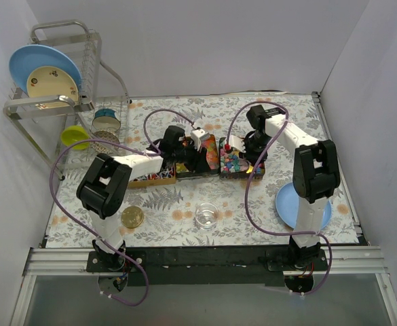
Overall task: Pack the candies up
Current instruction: Scoop the fake candies from the storage box.
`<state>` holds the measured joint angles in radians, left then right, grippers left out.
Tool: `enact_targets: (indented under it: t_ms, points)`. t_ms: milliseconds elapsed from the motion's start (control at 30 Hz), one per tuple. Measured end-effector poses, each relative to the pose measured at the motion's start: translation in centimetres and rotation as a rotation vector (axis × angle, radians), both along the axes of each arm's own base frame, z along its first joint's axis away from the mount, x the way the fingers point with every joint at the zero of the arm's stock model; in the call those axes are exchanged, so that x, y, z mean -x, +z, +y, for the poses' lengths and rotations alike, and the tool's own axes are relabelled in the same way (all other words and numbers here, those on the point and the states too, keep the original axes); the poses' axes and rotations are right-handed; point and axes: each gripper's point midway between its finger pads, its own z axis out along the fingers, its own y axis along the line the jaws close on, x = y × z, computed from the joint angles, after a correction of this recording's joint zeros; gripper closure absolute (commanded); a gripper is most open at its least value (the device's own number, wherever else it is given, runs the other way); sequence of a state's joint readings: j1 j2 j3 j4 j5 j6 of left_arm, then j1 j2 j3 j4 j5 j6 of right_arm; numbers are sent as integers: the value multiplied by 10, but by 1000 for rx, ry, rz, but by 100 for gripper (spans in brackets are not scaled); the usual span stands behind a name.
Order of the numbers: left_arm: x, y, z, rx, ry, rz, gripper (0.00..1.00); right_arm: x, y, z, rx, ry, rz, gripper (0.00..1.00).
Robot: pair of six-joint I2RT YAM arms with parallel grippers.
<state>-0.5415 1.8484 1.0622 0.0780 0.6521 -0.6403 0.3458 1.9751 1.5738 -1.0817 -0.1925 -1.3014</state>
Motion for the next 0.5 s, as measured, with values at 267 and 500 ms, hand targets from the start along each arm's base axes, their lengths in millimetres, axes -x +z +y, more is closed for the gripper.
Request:
enact_targets:
  t_ms: [267,500]
  points:
    - [-3,54,0,39,-18,-81,59,3,15,4,-158,-40,-6,99]
    - [-7,71,12,25,9,-95,58,17,8,1,-258,-110,35,99]
